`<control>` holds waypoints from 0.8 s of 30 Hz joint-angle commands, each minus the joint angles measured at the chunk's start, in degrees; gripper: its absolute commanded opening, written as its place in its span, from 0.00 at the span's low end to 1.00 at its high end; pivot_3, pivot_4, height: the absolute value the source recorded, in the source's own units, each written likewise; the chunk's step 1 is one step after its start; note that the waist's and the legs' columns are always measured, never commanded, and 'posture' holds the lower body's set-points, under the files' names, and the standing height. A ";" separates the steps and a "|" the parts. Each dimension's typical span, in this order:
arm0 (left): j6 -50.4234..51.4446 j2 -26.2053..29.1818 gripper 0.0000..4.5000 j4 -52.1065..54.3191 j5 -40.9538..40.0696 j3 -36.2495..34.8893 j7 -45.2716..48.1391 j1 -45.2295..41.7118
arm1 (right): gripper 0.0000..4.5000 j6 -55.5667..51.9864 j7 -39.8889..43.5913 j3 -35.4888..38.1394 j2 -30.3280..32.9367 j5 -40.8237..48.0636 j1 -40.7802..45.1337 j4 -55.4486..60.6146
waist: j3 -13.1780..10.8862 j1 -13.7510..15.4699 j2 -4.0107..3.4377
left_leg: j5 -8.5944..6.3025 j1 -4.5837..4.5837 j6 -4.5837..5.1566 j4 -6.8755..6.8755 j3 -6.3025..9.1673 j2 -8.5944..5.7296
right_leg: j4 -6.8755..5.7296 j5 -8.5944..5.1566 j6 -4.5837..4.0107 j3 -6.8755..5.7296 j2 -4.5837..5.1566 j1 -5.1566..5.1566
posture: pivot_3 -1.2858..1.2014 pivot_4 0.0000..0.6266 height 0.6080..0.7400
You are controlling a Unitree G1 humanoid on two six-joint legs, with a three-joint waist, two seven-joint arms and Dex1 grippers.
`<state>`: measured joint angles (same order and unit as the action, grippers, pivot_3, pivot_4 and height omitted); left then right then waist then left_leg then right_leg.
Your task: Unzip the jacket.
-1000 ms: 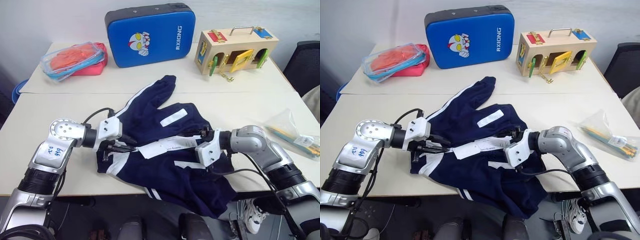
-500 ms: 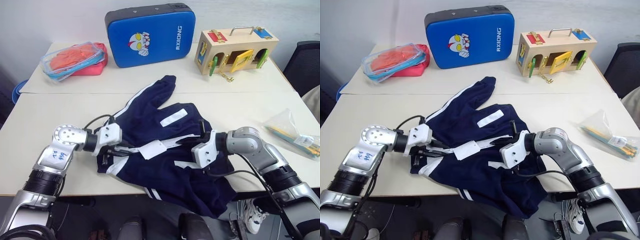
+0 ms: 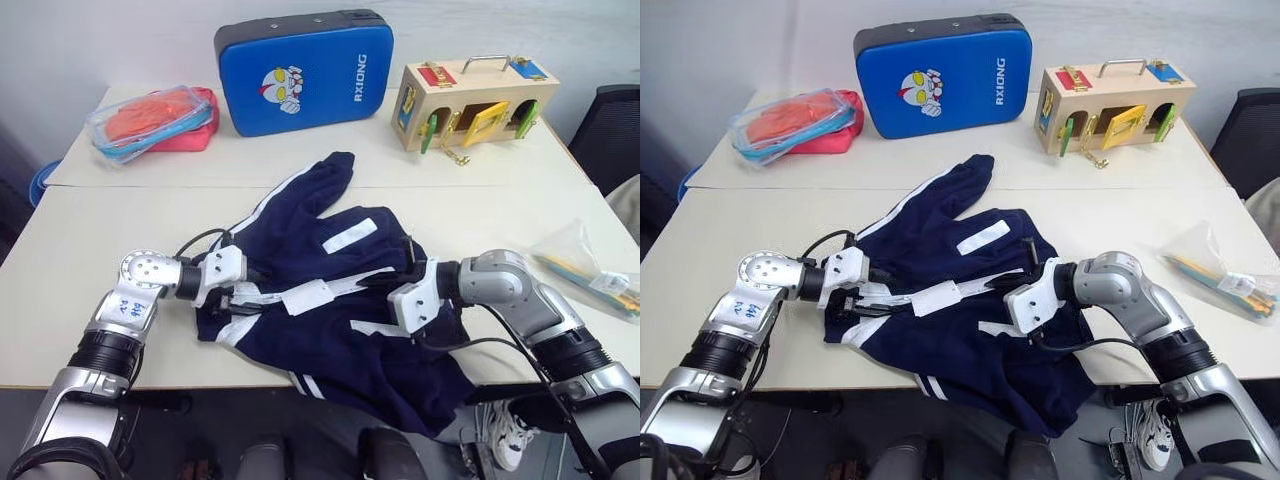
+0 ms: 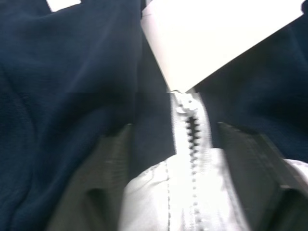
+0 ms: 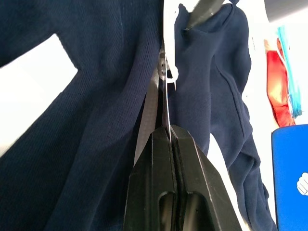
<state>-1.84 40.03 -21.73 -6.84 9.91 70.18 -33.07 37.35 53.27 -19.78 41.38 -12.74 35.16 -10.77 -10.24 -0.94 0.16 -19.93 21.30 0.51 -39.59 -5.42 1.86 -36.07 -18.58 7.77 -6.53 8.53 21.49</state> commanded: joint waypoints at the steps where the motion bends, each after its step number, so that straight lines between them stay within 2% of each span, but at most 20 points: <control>1: -0.10 1.03 0.85 -2.16 4.75 3.05 -0.27 3.01 | 0.00 0.65 0.29 1.55 0.93 1.52 1.09 0.73 | 0.00 -0.15 0.00 | 0.00 -0.01 0.00 0.00 0.00 0.00 | 0.00 0.00 0.00 0.00 0.00 0.00 | 0.52 0.24 1.00; 14: -0.24 1.99 0.85 -0.60 5.09 3.36 -1.25 4.86 | 0.00 4.73 3.26 1.63 3.65 2.87 5.47 -6.99 | 0.04 -0.64 -0.07 | 0.00 -0.08 0.00 0.05 0.03 0.01 | 0.00 0.00 0.00 0.04 0.00 -0.02 | 0.52 0.24 1.00; 24: -0.28 2.65 0.85 0.43 4.76 2.86 -1.64 6.08 | 0.00 9.41 2.24 2.75 7.07 1.36 7.93 -16.20 | 0.07 -0.69 -0.11 | 0.00 -0.11 0.00 0.07 0.03 0.02 | 0.01 0.00 0.00 0.06 0.00 -0.02 | 0.52 0.24 1.00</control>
<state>-2.92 41.52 -19.36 -6.45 9.74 68.14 -30.58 45.35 56.32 -19.55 47.02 -11.68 42.00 -25.67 -10.18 -1.63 0.04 -19.93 21.18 0.51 -39.50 -5.39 1.89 -36.05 -18.58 7.77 -6.47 8.53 21.47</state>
